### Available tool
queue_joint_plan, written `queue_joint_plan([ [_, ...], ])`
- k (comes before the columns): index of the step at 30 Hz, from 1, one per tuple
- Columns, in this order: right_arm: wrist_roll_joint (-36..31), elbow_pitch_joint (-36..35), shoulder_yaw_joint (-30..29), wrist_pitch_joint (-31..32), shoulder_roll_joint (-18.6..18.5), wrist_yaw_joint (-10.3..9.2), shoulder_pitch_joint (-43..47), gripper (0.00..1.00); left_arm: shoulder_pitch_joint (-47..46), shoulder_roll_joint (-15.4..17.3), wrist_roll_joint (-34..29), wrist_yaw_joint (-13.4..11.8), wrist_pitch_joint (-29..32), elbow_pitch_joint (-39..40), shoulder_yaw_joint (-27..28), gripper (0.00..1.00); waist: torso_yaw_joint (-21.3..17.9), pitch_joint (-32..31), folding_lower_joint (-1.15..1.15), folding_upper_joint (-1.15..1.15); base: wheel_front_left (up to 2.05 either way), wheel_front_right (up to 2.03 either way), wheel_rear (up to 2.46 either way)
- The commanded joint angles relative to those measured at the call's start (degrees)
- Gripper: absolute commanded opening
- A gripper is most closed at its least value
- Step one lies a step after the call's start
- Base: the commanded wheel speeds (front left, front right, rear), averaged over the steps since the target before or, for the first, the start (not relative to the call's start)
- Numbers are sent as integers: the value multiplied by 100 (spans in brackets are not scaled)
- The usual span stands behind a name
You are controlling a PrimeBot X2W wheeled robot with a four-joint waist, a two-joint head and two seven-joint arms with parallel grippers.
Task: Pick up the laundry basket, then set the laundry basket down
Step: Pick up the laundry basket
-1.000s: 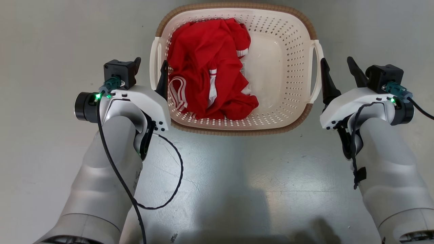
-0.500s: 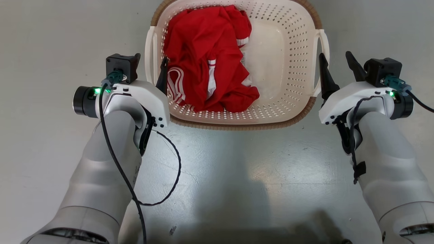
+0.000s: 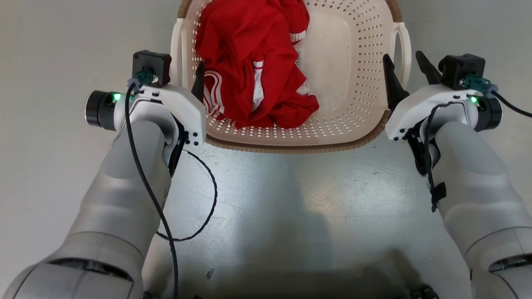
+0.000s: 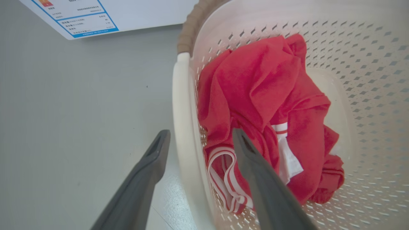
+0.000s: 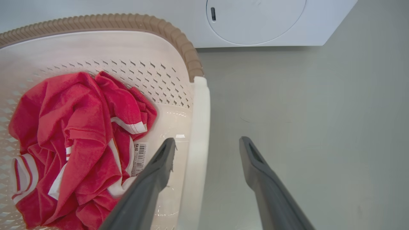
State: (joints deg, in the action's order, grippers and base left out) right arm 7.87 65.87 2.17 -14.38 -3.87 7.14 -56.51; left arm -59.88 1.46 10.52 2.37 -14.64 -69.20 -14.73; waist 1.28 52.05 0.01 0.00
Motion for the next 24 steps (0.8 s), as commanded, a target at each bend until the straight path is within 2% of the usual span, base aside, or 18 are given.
queue_joint_plan([
  [1, 61, 29, 146, -62, 100, 35, 74, 100, -32, 143, 12, 7, -36, -17, 40, 100, -3, 28, -1, 0, 0, 0, 0],
  [24, 937, 630, 1148, -62, 100, 35, -391, 100, -522, 142, 421, -81, 252, -401, -590, 100, 27, 160, -1, 0, 0, 0, 0],
])
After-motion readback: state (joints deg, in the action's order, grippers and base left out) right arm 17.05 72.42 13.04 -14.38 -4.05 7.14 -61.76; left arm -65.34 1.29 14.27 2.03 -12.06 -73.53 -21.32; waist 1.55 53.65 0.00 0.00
